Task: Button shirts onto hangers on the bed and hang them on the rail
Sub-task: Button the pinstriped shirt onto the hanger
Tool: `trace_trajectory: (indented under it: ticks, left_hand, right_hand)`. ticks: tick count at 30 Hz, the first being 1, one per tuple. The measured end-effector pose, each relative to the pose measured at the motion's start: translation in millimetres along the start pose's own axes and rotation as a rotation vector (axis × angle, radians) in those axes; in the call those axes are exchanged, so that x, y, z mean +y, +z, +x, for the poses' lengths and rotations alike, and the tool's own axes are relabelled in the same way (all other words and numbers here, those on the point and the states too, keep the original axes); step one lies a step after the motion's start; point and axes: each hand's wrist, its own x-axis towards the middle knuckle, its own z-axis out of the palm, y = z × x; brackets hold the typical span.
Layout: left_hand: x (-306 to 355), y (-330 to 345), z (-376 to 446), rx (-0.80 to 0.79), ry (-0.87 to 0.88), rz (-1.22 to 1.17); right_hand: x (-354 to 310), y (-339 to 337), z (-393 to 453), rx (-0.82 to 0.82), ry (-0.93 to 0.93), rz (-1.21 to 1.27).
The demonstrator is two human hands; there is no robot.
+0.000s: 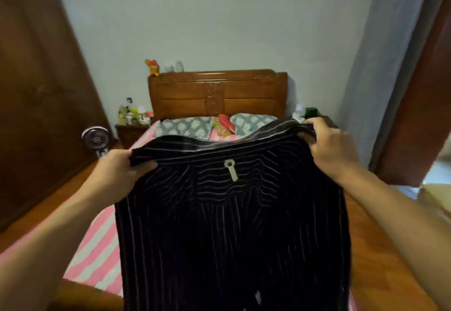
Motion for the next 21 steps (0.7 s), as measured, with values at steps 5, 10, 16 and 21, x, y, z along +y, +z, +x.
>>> trace_trajectory:
  ticks: [5, 10, 16, 21]
  left_hand:
    - [-87.8, -48.3, -0.9, 0.289, -0.244, -0.173]
    - [-162.0, -75.2, -29.9, 0.485, -0.467, -0.034]
    - [-210.6, -96.0, -41.9, 0.68, -0.636, -0.214]
    - [-216.4, -112.6, -5.1, 0.651, -0.649, 0.058]
  right_hand:
    - [-108.0, 80.6, 29.9, -0.112, 0.089, 0.341]
    - [-196.8, 147.6, 10.7, -0.192, 0.123, 0.435]
    - [-264.6, 218.0, 2.4, -0.512, 0.426, 0.993]
    - [-301.1, 241.2, 31.0, -0.362, 0.003, 0.636]
